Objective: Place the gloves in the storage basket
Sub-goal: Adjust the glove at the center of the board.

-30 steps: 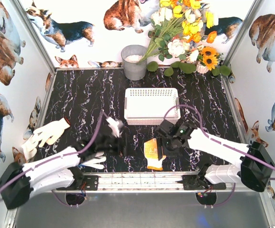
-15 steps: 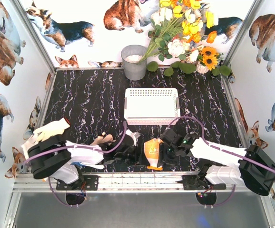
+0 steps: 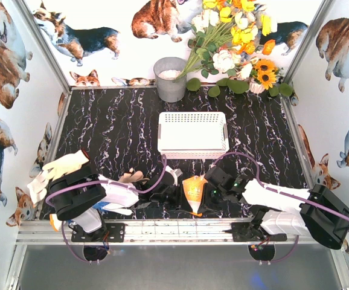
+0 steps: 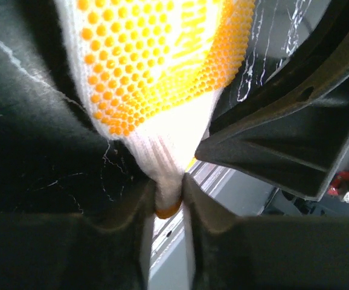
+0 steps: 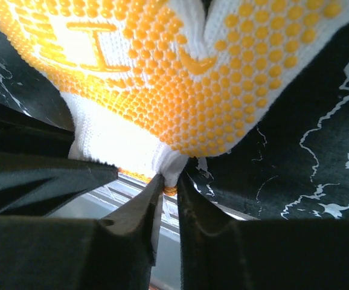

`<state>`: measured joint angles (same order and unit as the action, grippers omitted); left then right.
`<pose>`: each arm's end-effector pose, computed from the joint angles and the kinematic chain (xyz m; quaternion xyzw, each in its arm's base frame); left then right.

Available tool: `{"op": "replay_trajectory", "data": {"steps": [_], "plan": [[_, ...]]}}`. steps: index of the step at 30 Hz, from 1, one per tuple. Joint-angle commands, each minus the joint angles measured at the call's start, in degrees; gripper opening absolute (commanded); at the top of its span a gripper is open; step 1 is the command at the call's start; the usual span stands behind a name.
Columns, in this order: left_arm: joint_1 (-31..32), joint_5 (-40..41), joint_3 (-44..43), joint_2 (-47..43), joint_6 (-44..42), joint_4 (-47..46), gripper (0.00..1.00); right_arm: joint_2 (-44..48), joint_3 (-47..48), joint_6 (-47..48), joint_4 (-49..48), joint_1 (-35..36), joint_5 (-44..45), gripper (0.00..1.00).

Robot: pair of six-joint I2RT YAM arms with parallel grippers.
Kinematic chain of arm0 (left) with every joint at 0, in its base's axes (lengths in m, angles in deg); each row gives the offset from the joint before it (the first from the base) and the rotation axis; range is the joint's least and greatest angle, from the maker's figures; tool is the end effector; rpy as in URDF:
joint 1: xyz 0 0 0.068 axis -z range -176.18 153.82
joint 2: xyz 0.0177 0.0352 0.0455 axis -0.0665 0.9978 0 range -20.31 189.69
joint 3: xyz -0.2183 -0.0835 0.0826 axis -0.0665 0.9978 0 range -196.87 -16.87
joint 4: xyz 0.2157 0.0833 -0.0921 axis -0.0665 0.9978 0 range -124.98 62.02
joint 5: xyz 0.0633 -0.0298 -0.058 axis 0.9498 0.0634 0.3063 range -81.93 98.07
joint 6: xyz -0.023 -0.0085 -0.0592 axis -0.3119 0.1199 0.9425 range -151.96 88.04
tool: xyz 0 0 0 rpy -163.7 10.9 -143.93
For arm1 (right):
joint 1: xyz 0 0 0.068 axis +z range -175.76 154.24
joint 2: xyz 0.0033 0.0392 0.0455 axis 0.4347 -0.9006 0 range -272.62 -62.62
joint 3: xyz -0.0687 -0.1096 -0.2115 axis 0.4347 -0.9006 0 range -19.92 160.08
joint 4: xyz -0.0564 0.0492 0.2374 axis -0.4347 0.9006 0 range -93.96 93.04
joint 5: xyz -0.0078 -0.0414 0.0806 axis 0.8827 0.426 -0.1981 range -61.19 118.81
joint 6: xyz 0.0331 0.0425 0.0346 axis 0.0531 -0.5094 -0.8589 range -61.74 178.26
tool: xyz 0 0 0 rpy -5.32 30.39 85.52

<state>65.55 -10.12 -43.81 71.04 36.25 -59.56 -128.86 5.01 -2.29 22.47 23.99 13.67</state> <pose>0.1155 -0.2475 0.0911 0.0164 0.8966 -0.4399 0.0474 0.1089 0.1486 0.1108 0.0662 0.9707 0.2308 0.0033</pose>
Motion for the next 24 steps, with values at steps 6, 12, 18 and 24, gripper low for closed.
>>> {"op": "replay_trajectory", "data": {"steps": [6,12,18,24], "plan": [[0.3,6.0,-5.7,-9.2,-6.7,14.5,0.07,9.6,6.7,1.5,5.0,0.0,2.7,0.0],[-0.5,16.1,-12.8,-20.3,-12.9,31.3,0.03,13.4,18.5,6.3,12.5,-0.1,11.1,0.0],[-4.7,18.0,-19.5,-24.1,-17.6,36.7,0.03,9.6,28.4,11.8,13.1,-1.3,14.5,0.0],[-11.1,16.5,-25.9,-24.2,-24.7,41.0,0.03,4.4,35.6,16.5,9.8,-3.3,13.5,0.0]]}}
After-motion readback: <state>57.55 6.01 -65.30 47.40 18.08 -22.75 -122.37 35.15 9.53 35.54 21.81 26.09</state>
